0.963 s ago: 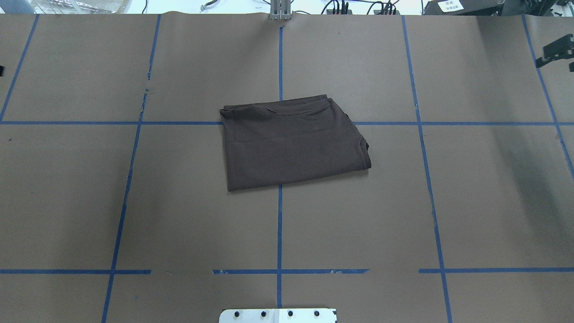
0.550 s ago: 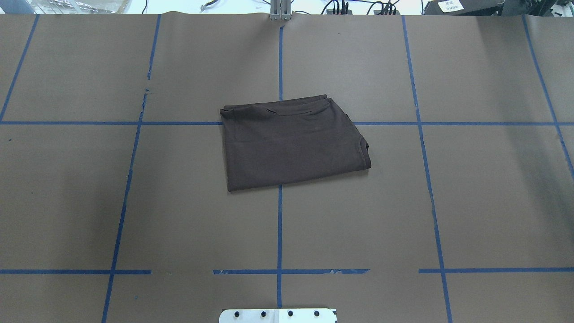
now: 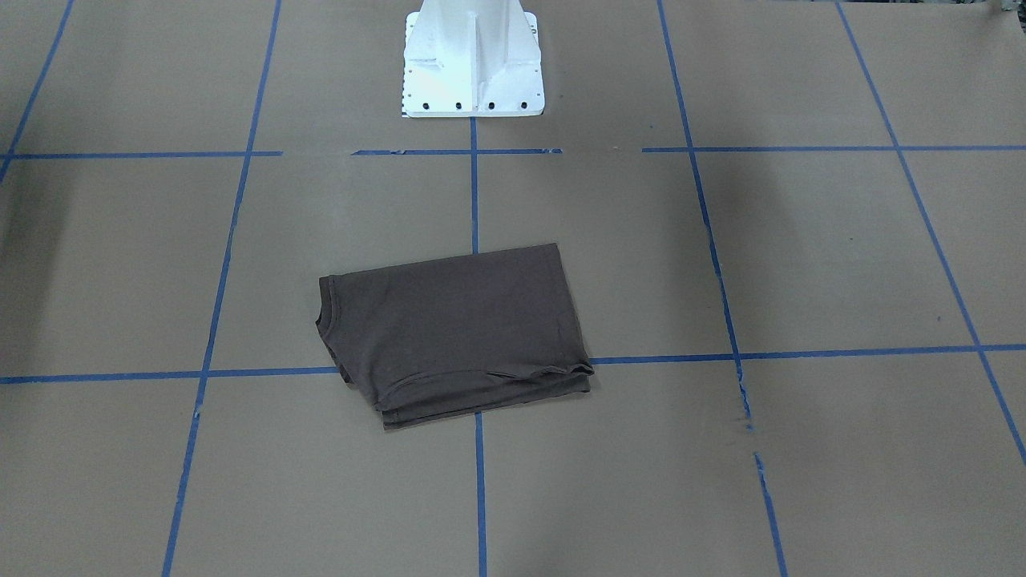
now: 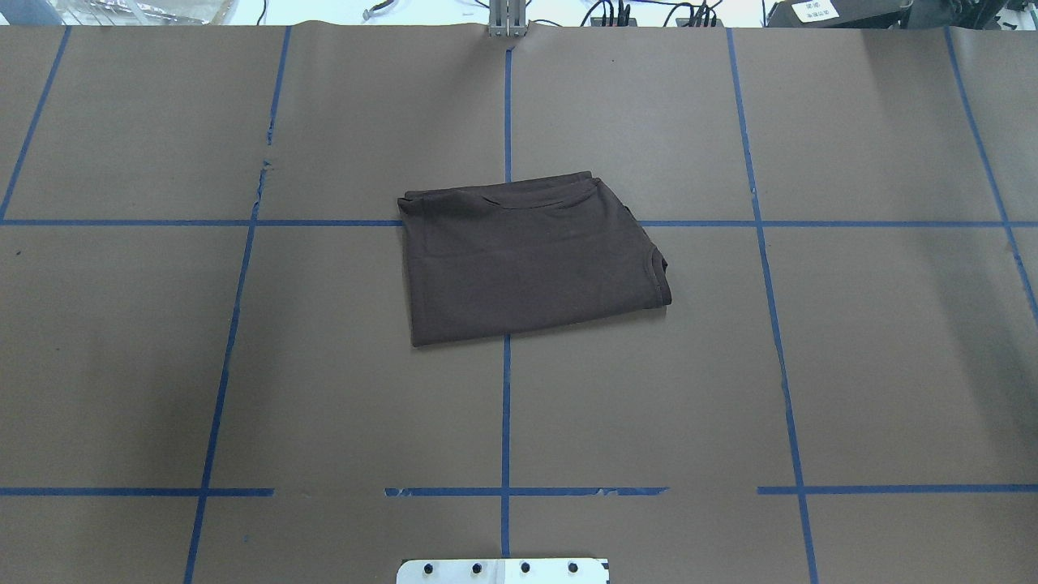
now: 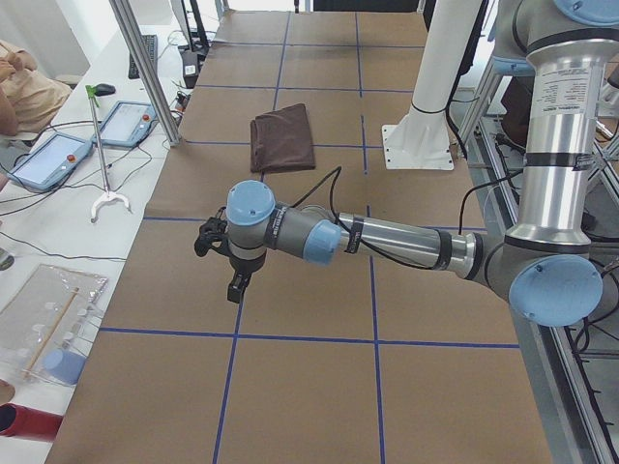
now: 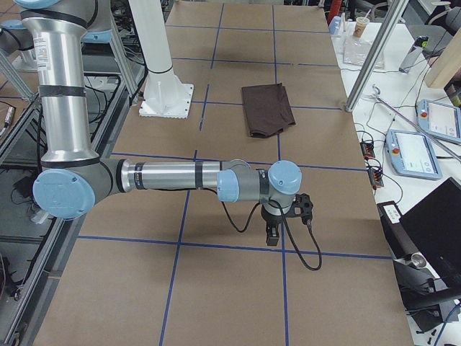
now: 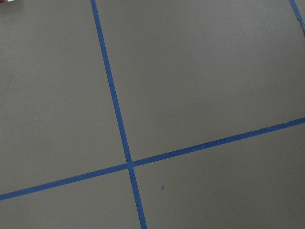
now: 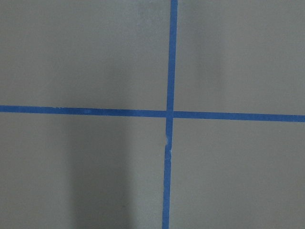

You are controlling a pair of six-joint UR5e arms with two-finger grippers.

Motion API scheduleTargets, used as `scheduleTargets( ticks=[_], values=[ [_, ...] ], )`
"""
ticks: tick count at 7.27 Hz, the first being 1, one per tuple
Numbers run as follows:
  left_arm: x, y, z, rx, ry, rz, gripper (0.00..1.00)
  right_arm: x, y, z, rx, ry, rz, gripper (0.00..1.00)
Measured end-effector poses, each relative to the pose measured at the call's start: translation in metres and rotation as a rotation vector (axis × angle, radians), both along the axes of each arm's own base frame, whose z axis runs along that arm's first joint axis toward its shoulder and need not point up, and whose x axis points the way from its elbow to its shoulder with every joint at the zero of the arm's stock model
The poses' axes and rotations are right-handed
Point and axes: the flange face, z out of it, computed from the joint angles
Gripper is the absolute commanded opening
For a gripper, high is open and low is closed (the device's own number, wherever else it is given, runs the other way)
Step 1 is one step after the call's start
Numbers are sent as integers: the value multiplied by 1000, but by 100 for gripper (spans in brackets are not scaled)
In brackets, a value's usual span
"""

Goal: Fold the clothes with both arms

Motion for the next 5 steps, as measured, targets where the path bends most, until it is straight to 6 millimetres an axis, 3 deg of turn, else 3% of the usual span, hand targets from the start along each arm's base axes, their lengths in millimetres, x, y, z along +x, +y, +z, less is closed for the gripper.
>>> scheduleTargets(
  ticks=[4,5],
  values=[
    [1,4,3,-8,-5,2,100,-9,1,10,-24,-9,-7,100],
    [1,11,13,-21,-20,-2,100,-9,0,12,-27,-19,-9,100]
  ],
)
